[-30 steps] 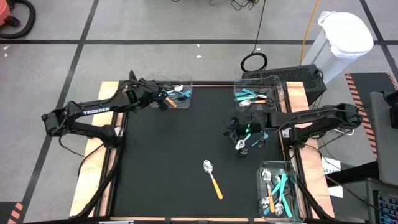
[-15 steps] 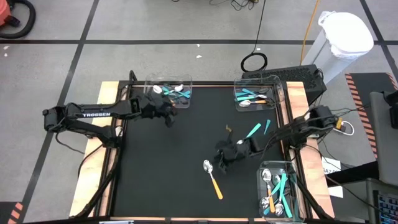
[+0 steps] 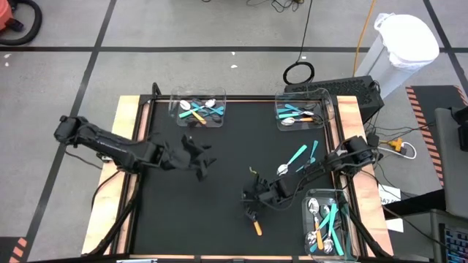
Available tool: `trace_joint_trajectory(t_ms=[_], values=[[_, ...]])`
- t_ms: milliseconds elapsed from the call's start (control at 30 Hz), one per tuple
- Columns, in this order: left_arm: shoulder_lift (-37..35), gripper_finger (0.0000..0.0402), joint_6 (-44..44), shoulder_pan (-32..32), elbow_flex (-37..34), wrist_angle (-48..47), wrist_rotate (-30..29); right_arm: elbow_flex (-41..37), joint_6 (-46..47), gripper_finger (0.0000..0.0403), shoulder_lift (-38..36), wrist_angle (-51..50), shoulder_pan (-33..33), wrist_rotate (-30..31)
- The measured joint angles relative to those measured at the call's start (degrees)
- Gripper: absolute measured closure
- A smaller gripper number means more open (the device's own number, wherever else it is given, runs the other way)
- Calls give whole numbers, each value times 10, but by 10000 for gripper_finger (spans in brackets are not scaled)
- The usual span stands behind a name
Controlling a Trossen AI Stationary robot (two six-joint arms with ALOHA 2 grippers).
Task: Sort silverware by color (type)
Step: Put the yellow spoon into the bottom transparent bin
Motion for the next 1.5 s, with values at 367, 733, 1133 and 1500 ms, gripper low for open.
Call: trace_joint_trajectory(t_ms=[367, 733, 1133, 1500], values=[[116, 146, -12, -66, 0, 58, -65, 5, 59, 203, 8, -28, 35, 18], [220, 146, -12, -65, 0, 174, -64, 3, 86, 282, 6, -79, 44, 23], [229, 146, -27, -86, 0, 200, -51, 4, 66, 253, 9, -28, 49, -10], [229, 146, -27, -154, 0, 209, -22, 27, -45, 258, 8, -36, 31, 61]])
